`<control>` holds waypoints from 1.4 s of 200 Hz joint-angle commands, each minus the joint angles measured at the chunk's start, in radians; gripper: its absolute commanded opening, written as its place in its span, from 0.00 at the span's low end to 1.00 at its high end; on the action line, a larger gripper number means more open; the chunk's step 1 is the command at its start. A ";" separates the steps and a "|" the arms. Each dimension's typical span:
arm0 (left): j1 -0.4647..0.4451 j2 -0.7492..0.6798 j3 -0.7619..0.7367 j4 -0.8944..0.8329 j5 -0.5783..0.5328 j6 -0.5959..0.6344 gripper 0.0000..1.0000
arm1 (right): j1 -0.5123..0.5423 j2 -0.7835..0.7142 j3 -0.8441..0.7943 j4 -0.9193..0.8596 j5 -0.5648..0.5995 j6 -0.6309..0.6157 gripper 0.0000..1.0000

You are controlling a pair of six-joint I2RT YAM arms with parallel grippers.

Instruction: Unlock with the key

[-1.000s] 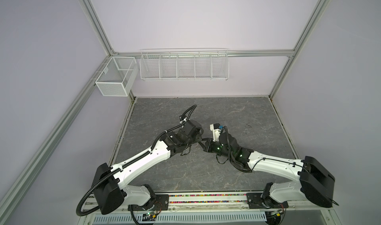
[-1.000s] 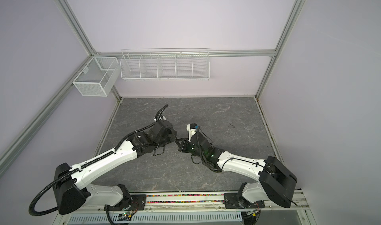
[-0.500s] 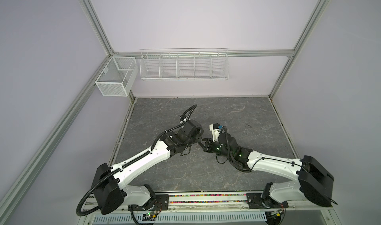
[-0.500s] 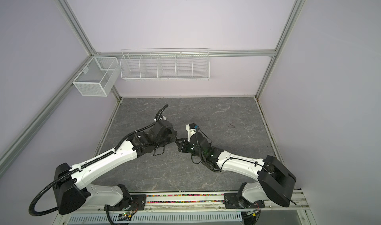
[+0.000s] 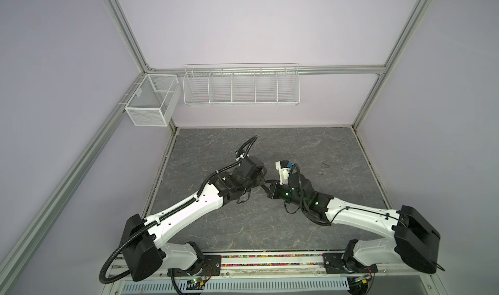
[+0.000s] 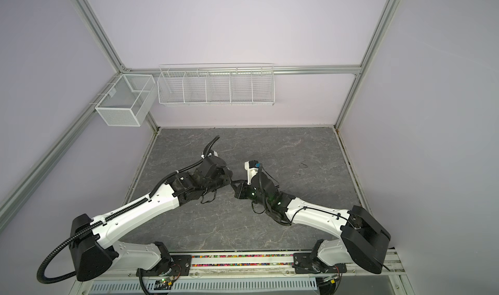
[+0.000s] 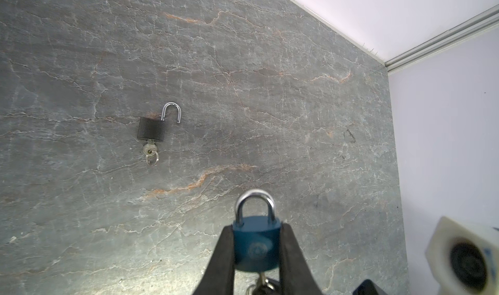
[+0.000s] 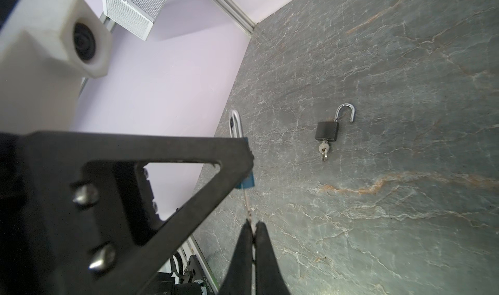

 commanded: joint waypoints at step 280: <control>-0.031 -0.192 -0.110 0.054 -0.020 -0.289 0.00 | 0.096 -0.008 -0.010 0.289 0.211 -0.110 0.06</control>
